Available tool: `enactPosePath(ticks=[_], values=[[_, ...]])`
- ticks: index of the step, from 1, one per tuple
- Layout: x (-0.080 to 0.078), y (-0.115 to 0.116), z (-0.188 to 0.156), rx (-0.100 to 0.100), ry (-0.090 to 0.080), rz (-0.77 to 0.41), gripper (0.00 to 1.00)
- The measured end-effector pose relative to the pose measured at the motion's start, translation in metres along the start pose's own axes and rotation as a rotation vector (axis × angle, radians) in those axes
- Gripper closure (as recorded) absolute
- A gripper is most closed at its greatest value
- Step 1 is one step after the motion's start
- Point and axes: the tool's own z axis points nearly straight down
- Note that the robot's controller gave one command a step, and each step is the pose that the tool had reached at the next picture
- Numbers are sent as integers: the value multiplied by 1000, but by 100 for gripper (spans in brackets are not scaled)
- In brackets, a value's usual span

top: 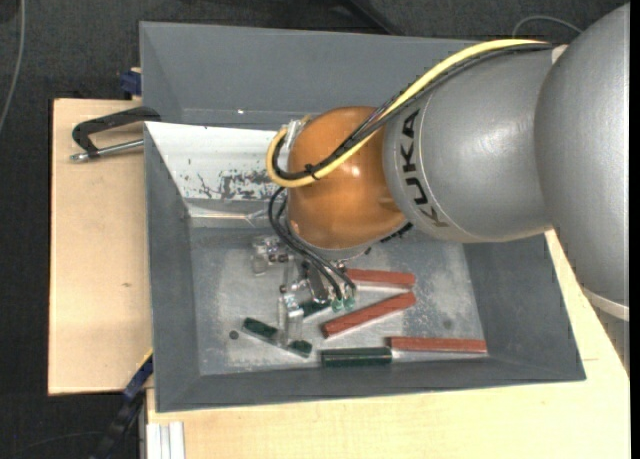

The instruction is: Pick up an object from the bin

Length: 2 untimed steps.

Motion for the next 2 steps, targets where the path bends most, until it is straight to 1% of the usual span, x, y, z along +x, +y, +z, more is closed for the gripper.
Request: enactPosePath(ticks=[1,2], values=[[14,-25,-7,-1,2,-40,0],[28,-83,12,3,7,-120,0]])
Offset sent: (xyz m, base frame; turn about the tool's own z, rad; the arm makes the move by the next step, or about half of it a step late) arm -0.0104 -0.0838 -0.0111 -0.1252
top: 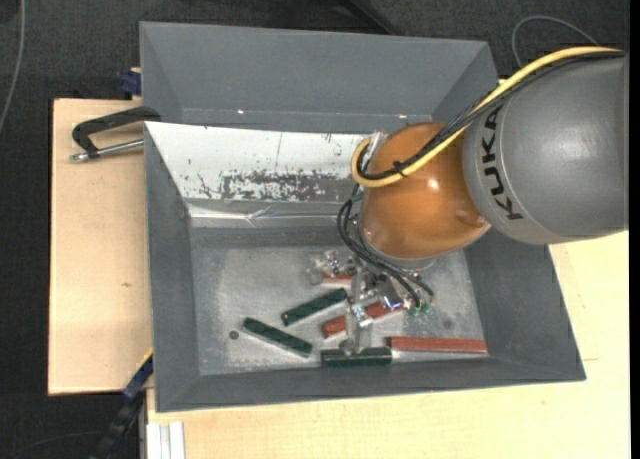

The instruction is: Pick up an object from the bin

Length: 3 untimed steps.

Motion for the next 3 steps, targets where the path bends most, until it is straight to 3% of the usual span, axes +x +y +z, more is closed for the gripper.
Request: enactPosePath(ticks=[1,2,3], values=[[3,3,59,-4,0,17,0],[34,-88,55,0,-8,65,100],[34,-88,55,-1,-8,65,100]])
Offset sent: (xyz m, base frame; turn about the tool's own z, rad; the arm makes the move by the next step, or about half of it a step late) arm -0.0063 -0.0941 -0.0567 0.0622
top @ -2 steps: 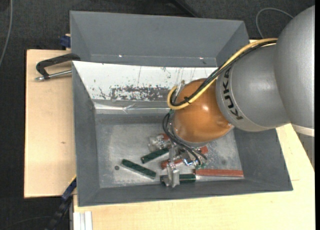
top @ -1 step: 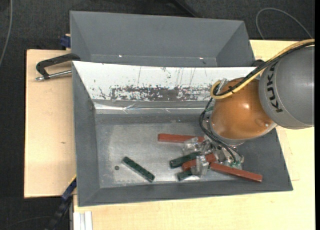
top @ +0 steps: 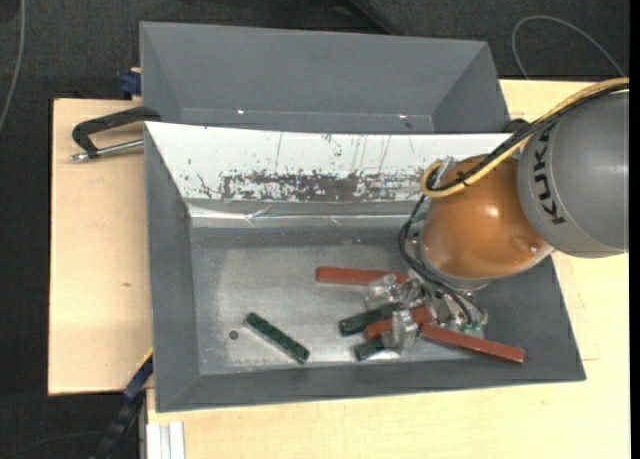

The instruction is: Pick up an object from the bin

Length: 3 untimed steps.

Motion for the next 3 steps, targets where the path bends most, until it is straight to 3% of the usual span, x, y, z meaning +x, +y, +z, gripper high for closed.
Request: enactPosePath(ticks=[3], values=[[1,1,-42,-3,3,0,100]])
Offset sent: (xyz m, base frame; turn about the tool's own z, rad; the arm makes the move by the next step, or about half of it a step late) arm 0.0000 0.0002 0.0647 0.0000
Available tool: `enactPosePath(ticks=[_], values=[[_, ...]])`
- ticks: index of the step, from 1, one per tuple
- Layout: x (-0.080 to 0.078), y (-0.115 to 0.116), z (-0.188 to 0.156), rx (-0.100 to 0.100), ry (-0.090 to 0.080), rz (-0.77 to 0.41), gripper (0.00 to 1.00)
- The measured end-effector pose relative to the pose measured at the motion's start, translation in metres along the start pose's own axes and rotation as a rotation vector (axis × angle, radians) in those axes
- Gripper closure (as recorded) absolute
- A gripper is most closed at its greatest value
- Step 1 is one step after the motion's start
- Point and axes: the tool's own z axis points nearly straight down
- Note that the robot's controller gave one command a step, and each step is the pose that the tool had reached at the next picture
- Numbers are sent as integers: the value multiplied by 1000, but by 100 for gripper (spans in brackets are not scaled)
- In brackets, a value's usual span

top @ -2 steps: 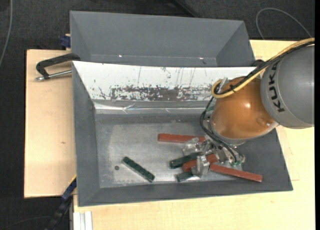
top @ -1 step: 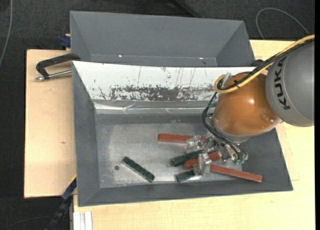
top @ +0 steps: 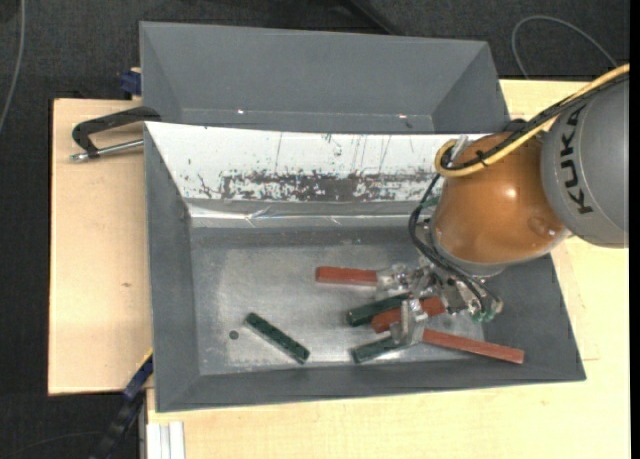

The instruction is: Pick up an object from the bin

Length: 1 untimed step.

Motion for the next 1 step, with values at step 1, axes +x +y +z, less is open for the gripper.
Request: enactPosePath(ticks=[1], values=[[-1,0,-16,1,-4,0,100]])
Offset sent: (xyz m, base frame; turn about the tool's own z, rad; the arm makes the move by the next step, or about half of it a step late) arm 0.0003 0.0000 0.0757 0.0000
